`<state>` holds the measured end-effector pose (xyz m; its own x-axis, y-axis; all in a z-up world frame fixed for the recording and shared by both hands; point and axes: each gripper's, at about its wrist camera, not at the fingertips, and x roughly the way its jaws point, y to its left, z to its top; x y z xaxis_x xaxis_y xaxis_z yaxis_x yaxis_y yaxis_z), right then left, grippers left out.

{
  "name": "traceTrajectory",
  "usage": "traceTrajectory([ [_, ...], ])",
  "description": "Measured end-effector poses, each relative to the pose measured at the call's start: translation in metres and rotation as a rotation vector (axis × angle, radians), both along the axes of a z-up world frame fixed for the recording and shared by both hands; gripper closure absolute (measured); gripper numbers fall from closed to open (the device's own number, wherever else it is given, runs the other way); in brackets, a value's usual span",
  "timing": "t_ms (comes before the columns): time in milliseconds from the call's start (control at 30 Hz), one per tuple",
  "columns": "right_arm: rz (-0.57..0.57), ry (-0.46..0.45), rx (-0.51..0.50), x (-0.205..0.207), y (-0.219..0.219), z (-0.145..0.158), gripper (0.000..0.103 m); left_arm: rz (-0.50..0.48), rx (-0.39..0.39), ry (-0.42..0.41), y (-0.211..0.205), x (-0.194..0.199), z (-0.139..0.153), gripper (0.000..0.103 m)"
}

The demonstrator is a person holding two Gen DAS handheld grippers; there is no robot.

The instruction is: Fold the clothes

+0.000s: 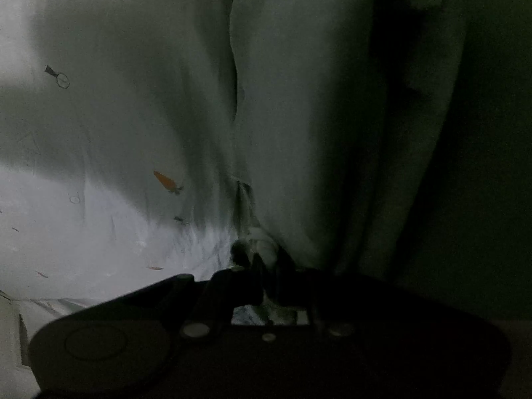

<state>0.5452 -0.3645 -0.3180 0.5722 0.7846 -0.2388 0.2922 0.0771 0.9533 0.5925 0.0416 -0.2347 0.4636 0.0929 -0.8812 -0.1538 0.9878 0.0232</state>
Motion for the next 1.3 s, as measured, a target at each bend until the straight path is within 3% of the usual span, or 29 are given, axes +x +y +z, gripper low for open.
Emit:
traceTrajectory([
  [200,0.024,-0.009,-0.088,-0.010,0.009,0.016,0.094,-0.006,0.000,-0.012,0.004,-0.001,-0.003,0.000],
  [300,0.053,-0.106,-0.105,-0.011,0.015,0.035,0.094,-0.006,0.000,-0.016,0.004,-0.001,-0.003,0.000],
  [433,0.112,-0.082,-0.213,-0.005,0.022,0.036,0.094,-0.006,0.001,-0.021,0.004,0.000,-0.004,0.000],
  [500,0.128,-0.078,-0.256,-0.006,0.022,0.040,0.089,-0.008,0.001,-0.022,0.006,0.000,-0.004,0.000],
  [633,0.105,-0.147,-0.260,-0.017,0.015,0.061,0.066,-0.012,0.002,-0.035,0.006,-0.001,-0.006,0.000],
  [733,0.025,-0.202,-0.298,-0.025,-0.009,0.072,0.063,-0.015,0.003,-0.038,0.007,-0.001,-0.007,0.000],
  [800,-0.061,-0.207,-0.385,-0.029,-0.026,0.080,0.063,-0.017,0.002,-0.037,0.008,0.000,-0.007,0.000],
  [867,-0.179,-0.201,-0.544,-0.031,-0.038,0.087,0.063,-0.019,0.002,-0.038,0.007,0.001,-0.008,0.000],
  [1000,-0.229,-0.193,-0.764,-0.031,-0.068,0.091,0.063,-0.026,0.001,-0.035,0.007,0.002,-0.009,0.000],
  [1100,-0.212,-0.193,-0.880,-0.017,-0.066,0.085,0.056,-0.025,0.001,-0.037,0.006,0.001,-0.008,0.000],
  [1300,-0.125,-0.237,-0.971,0.023,-0.054,0.073,0.051,-0.025,0.001,-0.040,0.005,-0.001,-0.009,0.000],
])
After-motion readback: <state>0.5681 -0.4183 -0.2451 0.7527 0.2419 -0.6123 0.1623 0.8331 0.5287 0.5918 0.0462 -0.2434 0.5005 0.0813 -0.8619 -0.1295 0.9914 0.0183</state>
